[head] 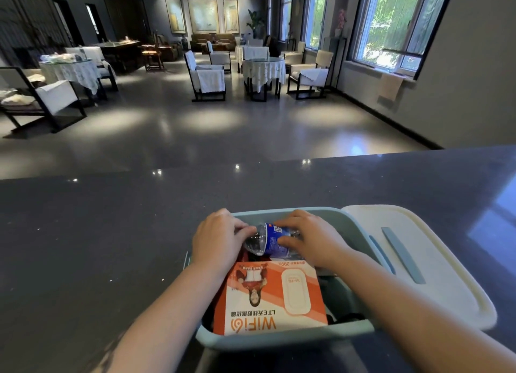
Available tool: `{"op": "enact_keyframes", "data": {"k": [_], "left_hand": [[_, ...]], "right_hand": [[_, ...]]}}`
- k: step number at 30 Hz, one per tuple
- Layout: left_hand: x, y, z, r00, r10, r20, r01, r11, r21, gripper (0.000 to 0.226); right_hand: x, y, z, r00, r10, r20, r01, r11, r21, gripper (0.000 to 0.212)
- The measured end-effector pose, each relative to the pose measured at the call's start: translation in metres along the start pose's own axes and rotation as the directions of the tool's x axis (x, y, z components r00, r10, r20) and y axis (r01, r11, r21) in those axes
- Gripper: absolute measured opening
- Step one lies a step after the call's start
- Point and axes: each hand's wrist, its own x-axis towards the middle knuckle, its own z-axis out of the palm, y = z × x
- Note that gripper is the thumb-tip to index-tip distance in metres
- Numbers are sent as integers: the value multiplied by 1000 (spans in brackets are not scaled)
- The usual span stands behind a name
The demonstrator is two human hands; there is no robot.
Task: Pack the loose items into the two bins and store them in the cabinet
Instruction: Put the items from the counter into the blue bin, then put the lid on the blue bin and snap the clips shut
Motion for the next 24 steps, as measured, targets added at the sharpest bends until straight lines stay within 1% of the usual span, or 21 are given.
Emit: {"op": "enact_keyframes", "data": {"k": [3, 7, 11, 13, 17, 20, 24], "left_hand": [[2, 0, 0, 1000, -11, -19, 10, 998, -68, 21], [3, 3, -3, 999, -5, -37, 1, 994, -105, 21], [-2, 11, -8, 997, 32, -63, -39, 992, -123, 18], [-6, 17, -9, 996, 56, -75, -65, 990, -124, 19], [-12, 45, -9, 988, 130, -81, -143, 971, -193, 16], [-15, 75, -4, 973, 227, -47, -231, 938, -257, 17], [-18, 119, 14, 937, 348, -12, -332, 881, -338, 15]], "right_hand": [[-3, 3, -3, 1000, 2, -6, -2, 999, 47, 42], [-5, 4, -5, 999, 39, -19, -37, 994, 98, 41], [-13, 5, -16, 993, 99, -68, -87, 984, 153, 39], [-20, 6, -23, 988, 119, -96, -105, 983, 148, 39], [-38, 11, -33, 973, 155, -172, -127, 978, 164, 39], [-57, 17, -42, 954, 204, -219, -158, 965, 210, 38], [-87, 44, -56, 893, 279, -353, -185, 943, 276, 28]]}}
